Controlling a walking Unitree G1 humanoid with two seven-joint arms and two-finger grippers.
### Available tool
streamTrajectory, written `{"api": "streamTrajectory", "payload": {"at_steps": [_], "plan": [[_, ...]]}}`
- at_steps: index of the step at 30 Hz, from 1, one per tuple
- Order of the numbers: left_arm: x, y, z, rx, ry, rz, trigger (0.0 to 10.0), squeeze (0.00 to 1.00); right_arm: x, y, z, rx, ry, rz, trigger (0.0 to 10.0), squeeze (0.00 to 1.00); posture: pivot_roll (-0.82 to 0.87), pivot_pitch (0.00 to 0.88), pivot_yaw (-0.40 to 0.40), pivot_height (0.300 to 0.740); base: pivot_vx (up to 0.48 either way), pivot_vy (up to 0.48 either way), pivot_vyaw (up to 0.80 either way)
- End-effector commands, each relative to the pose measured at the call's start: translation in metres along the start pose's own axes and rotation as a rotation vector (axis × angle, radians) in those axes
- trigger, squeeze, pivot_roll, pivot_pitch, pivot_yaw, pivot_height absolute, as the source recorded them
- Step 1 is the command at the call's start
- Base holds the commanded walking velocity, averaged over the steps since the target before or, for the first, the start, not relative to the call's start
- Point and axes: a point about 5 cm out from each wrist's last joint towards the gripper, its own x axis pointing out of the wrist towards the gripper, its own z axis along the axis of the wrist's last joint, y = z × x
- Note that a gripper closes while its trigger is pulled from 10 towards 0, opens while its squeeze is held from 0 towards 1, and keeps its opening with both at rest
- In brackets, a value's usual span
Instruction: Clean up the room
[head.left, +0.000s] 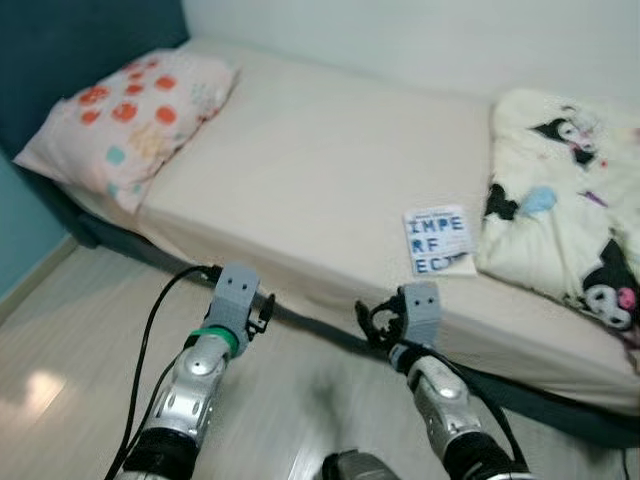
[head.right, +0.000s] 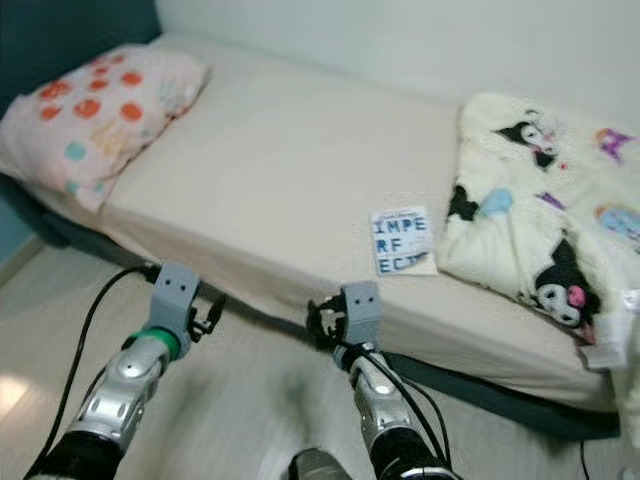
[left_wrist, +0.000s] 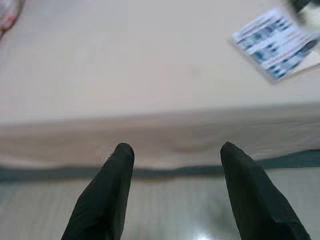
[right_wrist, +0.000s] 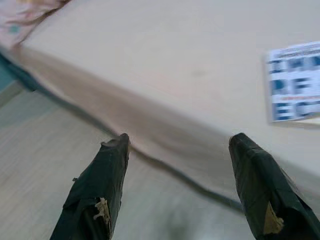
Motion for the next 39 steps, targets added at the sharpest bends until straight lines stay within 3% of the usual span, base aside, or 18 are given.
{"api": "streamTrajectory", "payload": {"at_steps": [1, 28, 34, 39], "plan": [[-0.004, 0.001, -0.007, -0.008, 0.021, 0.000, 10.0, 0.00, -0.003, 0.003, -0.005, 0.026, 0.009, -0.006, 10.0, 0.00, 0.03, 0.000, 0.038, 0.740, 0.000, 0.000, -0.79], [-0.005, 0.002, -0.008, -0.018, 0.014, 0.017, 10.0, 0.00, -0.004, 0.000, -0.004, 0.005, 0.000, -0.010, 10.0, 0.00, 0.03, 0.004, 0.026, 0.740, 0.000, 0.000, -0.79], [-0.007, 0.009, -0.016, -0.014, 0.044, 0.088, 10.0, 0.00, -0.001, 0.008, 0.001, -0.064, -0.018, 0.043, 10.0, 0.00, 0.07, 0.014, -0.017, 0.740, 0.000, 0.000, -0.48], [-0.023, 0.027, -0.038, -0.042, 0.110, 0.202, 10.0, 0.00, 0.009, 0.026, 0.010, -0.120, -0.036, 0.150, 10.0, 0.00, 0.13, 0.028, -0.090, 0.740, 0.000, 0.000, 0.00]]}}
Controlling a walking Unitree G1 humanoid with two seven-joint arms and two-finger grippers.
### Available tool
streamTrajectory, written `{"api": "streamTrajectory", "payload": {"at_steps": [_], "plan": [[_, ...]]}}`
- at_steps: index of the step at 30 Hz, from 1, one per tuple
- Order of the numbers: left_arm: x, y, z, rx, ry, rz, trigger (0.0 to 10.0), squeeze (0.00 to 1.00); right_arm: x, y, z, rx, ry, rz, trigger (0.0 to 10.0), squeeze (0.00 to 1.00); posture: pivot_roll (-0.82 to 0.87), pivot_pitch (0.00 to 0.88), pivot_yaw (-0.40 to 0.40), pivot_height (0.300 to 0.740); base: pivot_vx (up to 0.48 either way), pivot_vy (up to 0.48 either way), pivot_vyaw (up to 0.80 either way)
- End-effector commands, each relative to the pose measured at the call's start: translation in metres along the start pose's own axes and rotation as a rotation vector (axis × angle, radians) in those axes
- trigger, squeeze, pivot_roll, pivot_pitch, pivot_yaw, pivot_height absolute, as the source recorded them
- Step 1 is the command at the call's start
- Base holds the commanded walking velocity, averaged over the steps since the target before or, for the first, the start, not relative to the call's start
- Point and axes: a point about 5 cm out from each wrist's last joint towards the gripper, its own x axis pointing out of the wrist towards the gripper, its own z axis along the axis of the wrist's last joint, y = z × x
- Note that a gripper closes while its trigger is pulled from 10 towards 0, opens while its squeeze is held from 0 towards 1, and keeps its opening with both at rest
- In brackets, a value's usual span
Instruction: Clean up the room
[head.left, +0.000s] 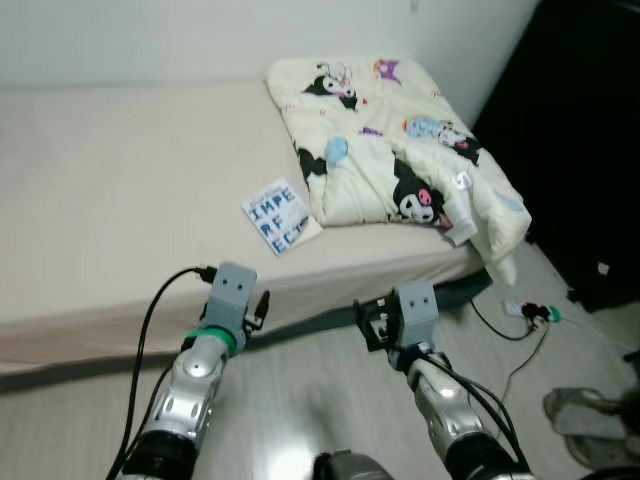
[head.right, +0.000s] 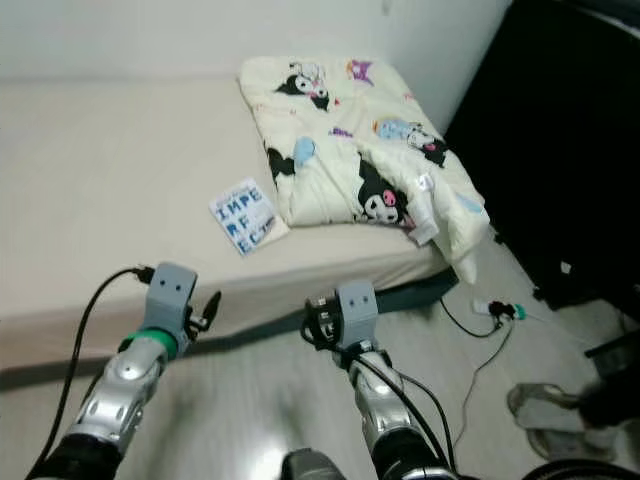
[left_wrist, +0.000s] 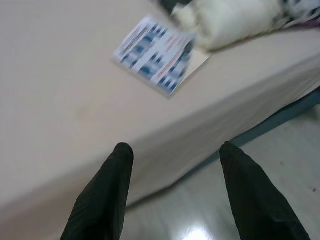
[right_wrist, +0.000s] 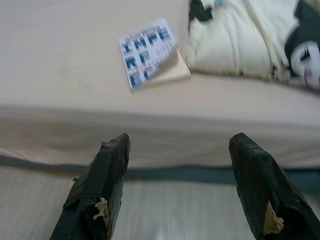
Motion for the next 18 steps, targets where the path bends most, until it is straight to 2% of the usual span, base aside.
{"api": "streamTrajectory", "payload": {"at_steps": [1, 4, 10, 18], "plan": [[-0.006, 0.005, -0.014, -0.014, 0.045, 0.028, 10.0, 0.00, 0.001, 0.006, -0.002, -0.022, 0.011, 0.047, 10.0, 0.00, 0.13, 0.028, -0.090, 0.740, 0.000, 0.000, 0.00], [-0.010, 0.013, -0.013, 0.003, 0.022, 0.050, 10.0, 0.00, 0.005, 0.009, 0.004, -0.044, 0.000, 0.088, 10.0, 0.00, 0.14, 0.034, -0.119, 0.740, 0.000, 0.000, 0.00], [-0.008, 0.013, -0.006, 0.001, -0.017, 0.051, 10.0, 0.00, 0.009, 0.009, 0.010, -0.062, -0.017, 0.099, 10.0, 0.00, 0.13, 0.029, -0.121, 0.740, 0.000, 0.000, 0.00], [0.000, 0.001, 0.017, 0.031, -0.130, 0.002, 10.0, 0.00, 0.008, -0.005, 0.017, -0.032, -0.056, 0.001, 10.0, 0.00, 0.08, 0.022, -0.058, 0.740, 0.000, 0.000, 0.00]]}}
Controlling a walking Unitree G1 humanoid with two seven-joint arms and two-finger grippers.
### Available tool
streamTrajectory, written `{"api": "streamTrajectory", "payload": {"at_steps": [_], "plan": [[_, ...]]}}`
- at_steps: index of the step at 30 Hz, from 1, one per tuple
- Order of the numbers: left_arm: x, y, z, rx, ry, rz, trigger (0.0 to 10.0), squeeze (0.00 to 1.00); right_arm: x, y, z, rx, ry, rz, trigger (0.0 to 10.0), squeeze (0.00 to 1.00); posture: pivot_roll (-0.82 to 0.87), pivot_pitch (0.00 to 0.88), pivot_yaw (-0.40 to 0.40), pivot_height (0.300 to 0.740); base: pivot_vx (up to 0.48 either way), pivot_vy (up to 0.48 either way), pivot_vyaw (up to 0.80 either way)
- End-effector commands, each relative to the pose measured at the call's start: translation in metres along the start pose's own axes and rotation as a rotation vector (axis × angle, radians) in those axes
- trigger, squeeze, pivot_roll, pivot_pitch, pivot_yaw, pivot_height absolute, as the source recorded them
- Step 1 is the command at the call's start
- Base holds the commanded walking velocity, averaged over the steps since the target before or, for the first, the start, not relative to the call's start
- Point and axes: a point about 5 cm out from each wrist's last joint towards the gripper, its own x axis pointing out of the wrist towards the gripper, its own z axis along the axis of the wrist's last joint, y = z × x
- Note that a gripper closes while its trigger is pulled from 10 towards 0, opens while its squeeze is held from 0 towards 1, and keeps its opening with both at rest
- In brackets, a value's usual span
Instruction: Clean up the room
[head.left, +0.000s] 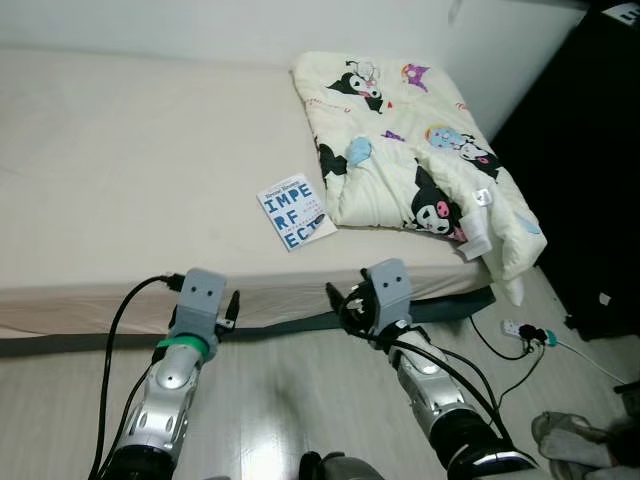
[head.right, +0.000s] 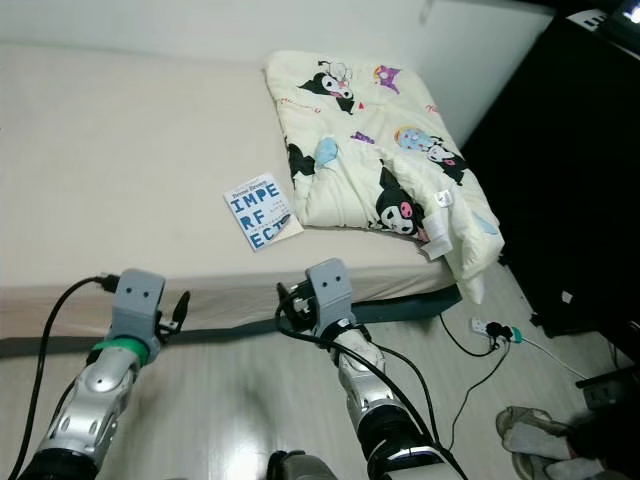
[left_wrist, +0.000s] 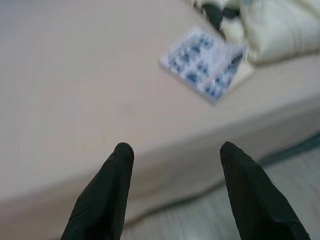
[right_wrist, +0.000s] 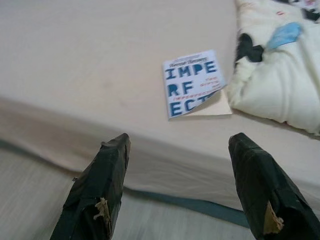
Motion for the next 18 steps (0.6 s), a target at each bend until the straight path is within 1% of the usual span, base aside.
{"api": "streamTrajectory", "payload": {"at_steps": [1, 2, 3, 4, 6, 11, 18], "plan": [[0.000, -0.011, 0.003, 0.023, -0.022, -0.034, 10.0, 0.00, -0.007, -0.011, -0.004, 0.033, 0.000, -0.062, 10.0, 0.00, 0.07, 0.029, -0.049, 0.740, 0.000, 0.000, 0.00], [0.000, -0.011, 0.003, 0.023, -0.022, -0.034, 10.0, 0.00, -0.007, -0.011, -0.004, 0.033, 0.000, -0.062, 10.0, 0.00, 0.07, 0.029, -0.049, 0.740, 0.000, 0.000, 0.00], [0.002, -0.014, 0.008, 0.042, -0.047, -0.042, 10.0, 0.00, -0.009, -0.013, -0.005, 0.049, -0.005, -0.079, 10.0, 0.00, 0.07, 0.028, -0.042, 0.740, 0.000, 0.000, 0.00], [0.003, -0.016, 0.013, 0.054, -0.066, -0.034, 10.0, 0.00, -0.013, -0.017, -0.005, 0.059, -0.028, -0.110, 10.0, 0.00, 0.05, 0.031, -0.037, 0.740, 0.394, 0.000, 0.00], [0.003, -0.016, 0.013, 0.054, -0.066, -0.034, 10.0, 0.00, -0.013, -0.017, -0.005, 0.059, -0.028, -0.110, 10.0, 0.00, 0.05, 0.031, -0.037, 0.740, 0.394, 0.000, 0.00], [0.004, -0.018, 0.011, 0.045, -0.060, -0.008, 10.0, 0.00, -0.014, -0.024, -0.001, 0.052, -0.048, -0.128, 10.0, 0.00, 0.04, 0.035, -0.039, 0.740, 0.451, 0.000, 0.00], [0.005, -0.021, 0.011, 0.041, -0.064, 0.001, 10.0, 0.00, -0.014, -0.028, 0.001, 0.040, -0.045, -0.131, 10.0, 0.00, 0.04, 0.031, -0.039, 0.740, 0.480, 0.000, 0.00]]}}
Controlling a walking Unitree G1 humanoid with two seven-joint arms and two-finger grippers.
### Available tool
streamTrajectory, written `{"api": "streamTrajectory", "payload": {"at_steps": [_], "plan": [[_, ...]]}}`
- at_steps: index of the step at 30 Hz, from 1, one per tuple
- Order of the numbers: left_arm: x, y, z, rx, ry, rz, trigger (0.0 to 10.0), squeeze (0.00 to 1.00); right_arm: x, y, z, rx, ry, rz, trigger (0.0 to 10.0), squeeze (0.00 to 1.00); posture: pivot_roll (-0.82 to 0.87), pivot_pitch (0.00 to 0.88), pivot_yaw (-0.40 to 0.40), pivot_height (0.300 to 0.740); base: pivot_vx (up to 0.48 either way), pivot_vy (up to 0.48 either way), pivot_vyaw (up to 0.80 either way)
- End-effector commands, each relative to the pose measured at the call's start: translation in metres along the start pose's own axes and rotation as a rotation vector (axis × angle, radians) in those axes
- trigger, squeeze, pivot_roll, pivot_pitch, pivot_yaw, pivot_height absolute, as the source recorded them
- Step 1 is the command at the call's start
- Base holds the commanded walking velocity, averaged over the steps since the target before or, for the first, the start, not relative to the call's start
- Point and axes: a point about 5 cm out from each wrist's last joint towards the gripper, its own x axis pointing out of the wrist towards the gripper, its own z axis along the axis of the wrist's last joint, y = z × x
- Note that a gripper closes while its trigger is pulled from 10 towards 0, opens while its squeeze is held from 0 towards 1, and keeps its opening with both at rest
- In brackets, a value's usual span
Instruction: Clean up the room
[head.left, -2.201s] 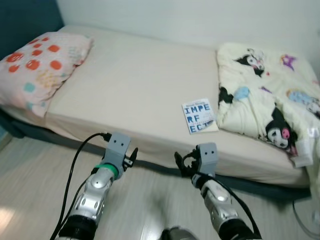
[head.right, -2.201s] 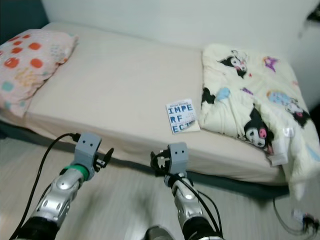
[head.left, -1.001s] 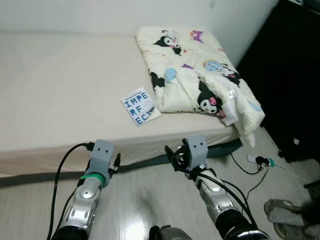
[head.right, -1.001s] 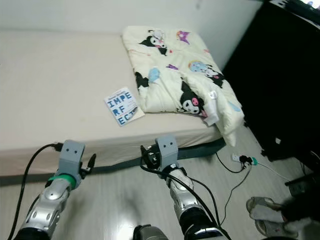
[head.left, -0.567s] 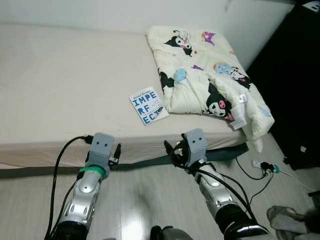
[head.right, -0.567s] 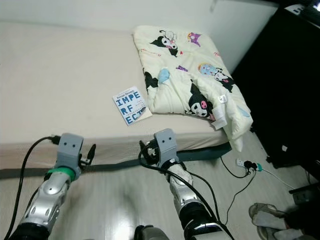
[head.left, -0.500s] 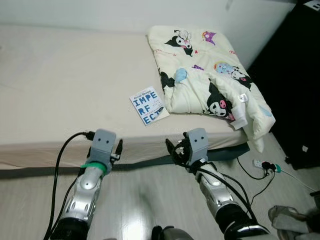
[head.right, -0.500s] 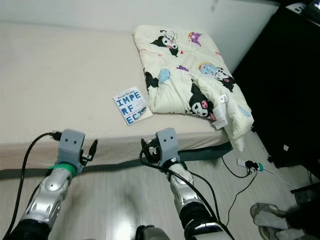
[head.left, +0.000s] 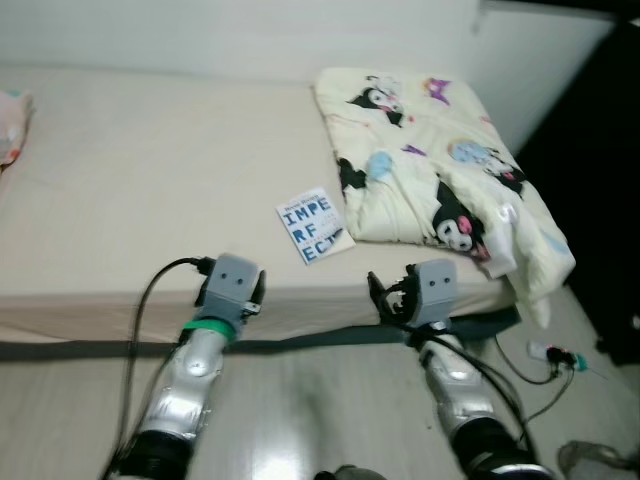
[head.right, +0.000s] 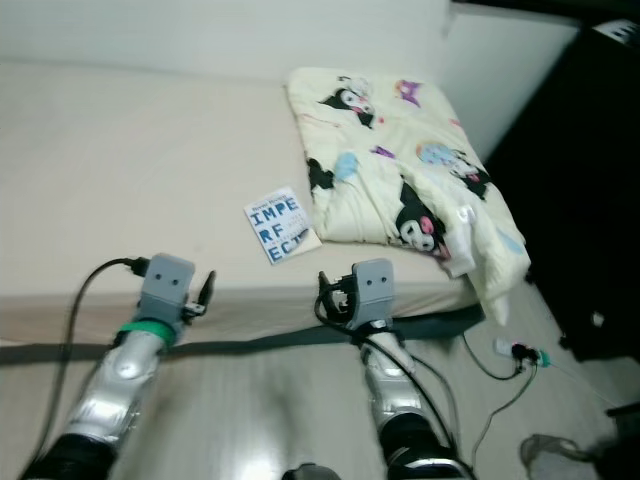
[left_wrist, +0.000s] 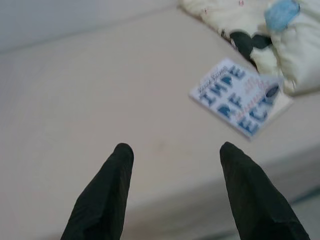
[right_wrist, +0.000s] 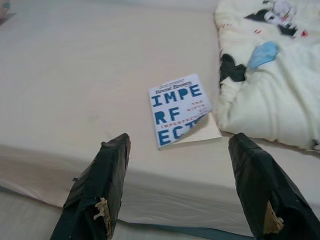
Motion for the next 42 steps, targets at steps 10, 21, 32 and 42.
{"api": "streamTrajectory", "payload": {"at_steps": [10, 21, 32, 42], "plan": [[0.002, -0.011, 0.003, 0.012, -0.015, -0.043, 10.0, 0.00, -0.006, -0.013, -0.002, -0.014, 0.010, -0.053, 10.0, 0.00, 0.03, 0.029, -0.030, 0.740, 0.475, 0.000, 0.00], [-0.005, -0.012, -0.001, 0.011, -0.009, -0.062, 10.0, 0.00, -0.009, -0.010, -0.010, -0.014, 0.048, -0.043, 10.0, 0.00, 0.05, 0.045, -0.018, 0.740, 0.259, 0.000, 0.00], [-0.008, -0.015, -0.005, 0.012, 0.002, -0.087, 10.0, 0.00, -0.013, -0.002, -0.016, 0.010, 0.063, -0.027, 10.0, 0.00, 0.05, 0.054, -0.011, 0.715, 0.000, 0.000, 0.00], [-0.008, -0.019, -0.005, 0.026, 0.003, -0.113, 10.0, 0.00, -0.015, -0.005, -0.018, 0.024, 0.071, -0.044, 10.0, 0.00, 0.04, 0.068, -0.004, 0.670, 0.000, 0.000, 0.00]]}}
